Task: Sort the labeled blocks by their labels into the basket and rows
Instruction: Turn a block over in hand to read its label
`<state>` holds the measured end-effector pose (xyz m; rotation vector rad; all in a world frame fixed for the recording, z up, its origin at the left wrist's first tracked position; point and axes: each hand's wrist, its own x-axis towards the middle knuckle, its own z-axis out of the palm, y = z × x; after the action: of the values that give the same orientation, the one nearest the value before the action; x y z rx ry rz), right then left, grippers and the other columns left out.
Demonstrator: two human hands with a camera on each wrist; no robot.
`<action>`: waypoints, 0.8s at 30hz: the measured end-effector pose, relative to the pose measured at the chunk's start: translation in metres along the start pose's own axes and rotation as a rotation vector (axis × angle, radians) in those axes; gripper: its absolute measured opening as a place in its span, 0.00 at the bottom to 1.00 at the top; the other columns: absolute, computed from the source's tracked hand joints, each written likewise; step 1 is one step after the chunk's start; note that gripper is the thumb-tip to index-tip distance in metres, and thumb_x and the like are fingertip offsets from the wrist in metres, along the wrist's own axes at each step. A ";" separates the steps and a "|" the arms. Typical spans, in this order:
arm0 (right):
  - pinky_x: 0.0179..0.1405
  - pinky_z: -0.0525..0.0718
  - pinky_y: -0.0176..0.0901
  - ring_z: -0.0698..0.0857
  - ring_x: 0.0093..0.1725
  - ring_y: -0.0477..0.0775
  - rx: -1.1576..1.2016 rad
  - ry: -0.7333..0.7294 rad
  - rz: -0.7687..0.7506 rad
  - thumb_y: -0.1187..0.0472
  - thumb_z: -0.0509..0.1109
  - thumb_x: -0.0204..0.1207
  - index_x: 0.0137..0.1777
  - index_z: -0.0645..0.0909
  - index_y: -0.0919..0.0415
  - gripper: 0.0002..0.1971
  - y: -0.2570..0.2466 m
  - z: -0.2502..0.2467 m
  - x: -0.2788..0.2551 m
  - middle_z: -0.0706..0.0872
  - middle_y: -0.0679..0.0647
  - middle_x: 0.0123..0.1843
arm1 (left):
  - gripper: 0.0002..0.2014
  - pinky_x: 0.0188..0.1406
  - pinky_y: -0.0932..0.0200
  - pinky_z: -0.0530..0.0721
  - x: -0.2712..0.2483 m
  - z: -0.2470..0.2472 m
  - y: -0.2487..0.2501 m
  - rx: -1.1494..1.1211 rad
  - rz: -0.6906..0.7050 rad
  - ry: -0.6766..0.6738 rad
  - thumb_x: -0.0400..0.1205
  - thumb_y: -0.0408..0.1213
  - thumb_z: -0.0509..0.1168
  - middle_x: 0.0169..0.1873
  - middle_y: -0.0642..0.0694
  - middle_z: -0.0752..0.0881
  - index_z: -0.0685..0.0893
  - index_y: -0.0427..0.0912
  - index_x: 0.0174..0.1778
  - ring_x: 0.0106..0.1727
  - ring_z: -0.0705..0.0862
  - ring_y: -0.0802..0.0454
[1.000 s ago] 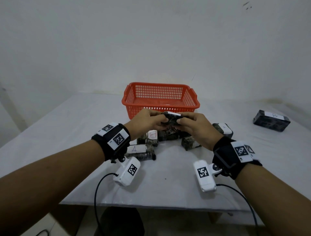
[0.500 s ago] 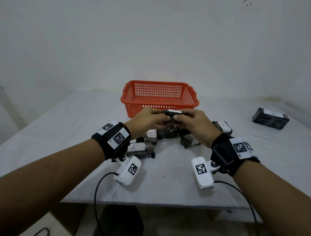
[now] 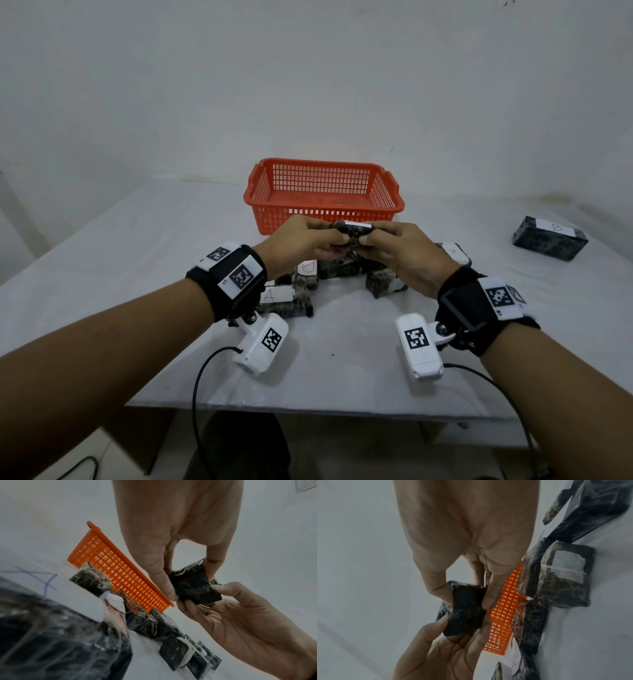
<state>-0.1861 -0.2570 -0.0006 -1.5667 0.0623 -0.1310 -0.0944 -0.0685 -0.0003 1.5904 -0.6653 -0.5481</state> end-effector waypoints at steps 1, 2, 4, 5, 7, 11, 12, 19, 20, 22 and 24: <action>0.69 0.87 0.46 0.90 0.67 0.59 0.010 -0.023 0.003 0.70 0.66 0.86 0.69 0.84 0.70 0.15 0.000 0.000 -0.001 0.90 0.64 0.67 | 0.15 0.63 0.53 0.91 0.000 0.001 0.000 0.014 0.003 0.024 0.86 0.31 0.70 0.57 0.36 0.93 0.87 0.28 0.67 0.58 0.94 0.45; 0.69 0.87 0.47 0.89 0.67 0.60 0.024 -0.037 0.006 0.70 0.64 0.87 0.69 0.84 0.71 0.15 -0.001 0.000 -0.002 0.89 0.65 0.67 | 0.15 0.61 0.56 0.91 -0.001 0.001 0.001 0.028 0.003 0.044 0.86 0.31 0.70 0.56 0.37 0.93 0.87 0.28 0.66 0.56 0.94 0.45; 0.67 0.88 0.45 0.89 0.68 0.60 0.037 -0.030 0.006 0.70 0.62 0.87 0.69 0.84 0.72 0.15 0.000 0.000 -0.002 0.89 0.66 0.67 | 0.15 0.59 0.57 0.92 -0.001 0.001 0.000 0.033 -0.004 0.057 0.86 0.31 0.70 0.55 0.36 0.93 0.87 0.27 0.66 0.55 0.95 0.45; 0.65 0.88 0.44 0.89 0.67 0.60 0.027 -0.016 0.003 0.70 0.62 0.88 0.68 0.84 0.72 0.14 0.000 0.000 -0.003 0.89 0.66 0.67 | 0.15 0.60 0.56 0.92 0.000 0.001 0.000 0.026 -0.009 0.049 0.86 0.31 0.70 0.56 0.36 0.93 0.86 0.27 0.66 0.56 0.94 0.44; 0.63 0.89 0.42 0.91 0.65 0.59 -0.010 0.024 -0.004 0.69 0.64 0.87 0.65 0.86 0.71 0.13 0.000 0.000 -0.003 0.91 0.65 0.65 | 0.15 0.65 0.52 0.90 0.000 0.001 -0.001 -0.004 -0.018 0.006 0.86 0.31 0.70 0.59 0.34 0.92 0.86 0.27 0.67 0.60 0.93 0.43; 0.67 0.88 0.45 0.91 0.64 0.57 -0.031 0.009 -0.004 0.67 0.70 0.85 0.67 0.86 0.68 0.13 -0.003 0.000 -0.004 0.91 0.62 0.64 | 0.17 0.65 0.52 0.90 -0.003 0.000 -0.002 -0.033 -0.002 -0.023 0.86 0.34 0.71 0.61 0.35 0.92 0.85 0.29 0.69 0.62 0.92 0.43; 0.67 0.88 0.45 0.92 0.64 0.56 -0.042 -0.012 -0.005 0.66 0.72 0.84 0.67 0.86 0.66 0.13 -0.004 0.002 -0.004 0.92 0.61 0.64 | 0.18 0.65 0.51 0.90 -0.004 0.000 -0.001 0.003 0.011 -0.014 0.86 0.36 0.71 0.60 0.36 0.92 0.86 0.30 0.68 0.61 0.93 0.44; 0.61 0.90 0.42 0.93 0.60 0.57 -0.092 0.045 -0.034 0.67 0.77 0.79 0.60 0.89 0.61 0.10 -0.006 0.006 -0.005 0.93 0.61 0.60 | 0.17 0.67 0.49 0.89 -0.005 -0.002 -0.003 -0.023 0.020 -0.036 0.87 0.32 0.68 0.62 0.34 0.91 0.84 0.28 0.71 0.62 0.92 0.42; 0.62 0.90 0.43 0.93 0.61 0.58 -0.092 0.043 -0.026 0.67 0.78 0.79 0.60 0.89 0.61 0.11 -0.005 0.006 -0.005 0.93 0.61 0.60 | 0.17 0.67 0.49 0.89 -0.005 -0.002 -0.003 0.001 0.019 -0.034 0.87 0.31 0.68 0.62 0.34 0.91 0.85 0.29 0.71 0.62 0.92 0.42; 0.65 0.89 0.47 0.92 0.62 0.60 -0.074 0.024 0.004 0.68 0.78 0.78 0.63 0.88 0.63 0.14 -0.005 0.005 -0.005 0.92 0.63 0.62 | 0.16 0.66 0.51 0.89 -0.004 -0.002 -0.004 0.072 0.026 -0.002 0.87 0.32 0.69 0.60 0.36 0.92 0.86 0.31 0.70 0.60 0.93 0.45; 0.67 0.89 0.52 0.91 0.64 0.63 -0.024 -0.018 0.059 0.66 0.77 0.79 0.69 0.85 0.65 0.18 -0.005 0.004 -0.005 0.91 0.65 0.65 | 0.16 0.66 0.53 0.90 -0.003 -0.002 -0.004 0.116 0.038 0.023 0.86 0.31 0.71 0.60 0.38 0.92 0.87 0.34 0.69 0.59 0.93 0.46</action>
<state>-0.1909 -0.2522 0.0041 -1.5884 0.0960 -0.0695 -0.0946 -0.0644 -0.0036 1.6860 -0.7192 -0.4700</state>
